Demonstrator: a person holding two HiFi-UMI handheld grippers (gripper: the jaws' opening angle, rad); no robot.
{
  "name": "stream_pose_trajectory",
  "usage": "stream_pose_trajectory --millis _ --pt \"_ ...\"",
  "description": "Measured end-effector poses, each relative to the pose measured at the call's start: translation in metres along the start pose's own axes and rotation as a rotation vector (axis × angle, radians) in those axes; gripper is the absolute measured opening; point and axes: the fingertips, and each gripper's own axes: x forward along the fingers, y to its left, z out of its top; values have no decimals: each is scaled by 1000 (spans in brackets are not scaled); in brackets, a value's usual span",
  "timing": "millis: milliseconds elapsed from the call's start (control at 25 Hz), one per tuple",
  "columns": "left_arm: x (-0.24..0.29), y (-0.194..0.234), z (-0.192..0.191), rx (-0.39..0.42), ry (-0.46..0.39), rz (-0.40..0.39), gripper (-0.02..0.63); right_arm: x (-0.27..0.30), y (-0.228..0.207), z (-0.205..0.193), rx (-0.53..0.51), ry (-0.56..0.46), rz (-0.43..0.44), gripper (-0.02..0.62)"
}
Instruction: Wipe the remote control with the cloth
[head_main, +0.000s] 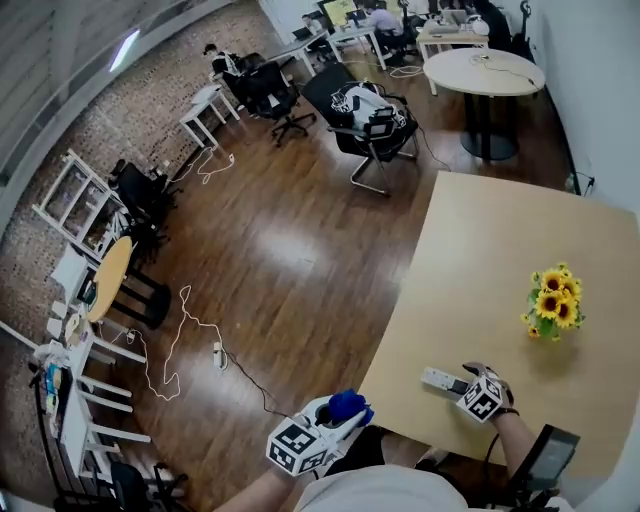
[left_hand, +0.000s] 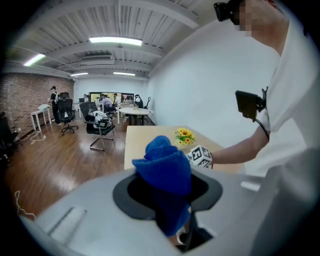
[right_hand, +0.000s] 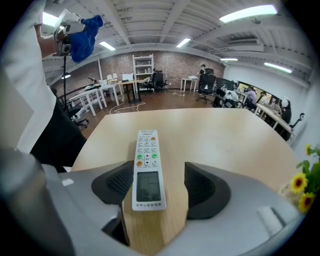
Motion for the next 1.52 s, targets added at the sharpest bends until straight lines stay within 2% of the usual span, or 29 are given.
stream_pose_trajectory --millis 160,360,600,800,960,1080,1200,1320,1520 --pt "12 3 -8 18 24 -16 146 -37 -19 2 96 -76 -149 308" --pt "30 -4 6 105 2 -102 146 -93 -14 0 229 -149 -315 308" --pt "-2 -9 4 179 -80 -189 146 -137 30 -24 406 -154 -426 308" --pt "-72 13 -28 176 -175 -225 146 -143 106 1 497 -183 -467 310" --pt "-131 32 -66 143 -251 -271 146 -145 185 21 590 -207 -538 310" --pt "-175 57 -100 136 -239 -300 146 -142 246 52 643 -240 -584 310" --pt "-205 75 -123 137 -229 -317 146 -143 281 80 628 -232 -608 310" --pt "-215 63 -136 144 -236 -344 146 -166 299 90 603 -245 -644 310" --pt "-279 4 -152 173 -237 -428 146 -217 392 108 620 -275 -707 310"
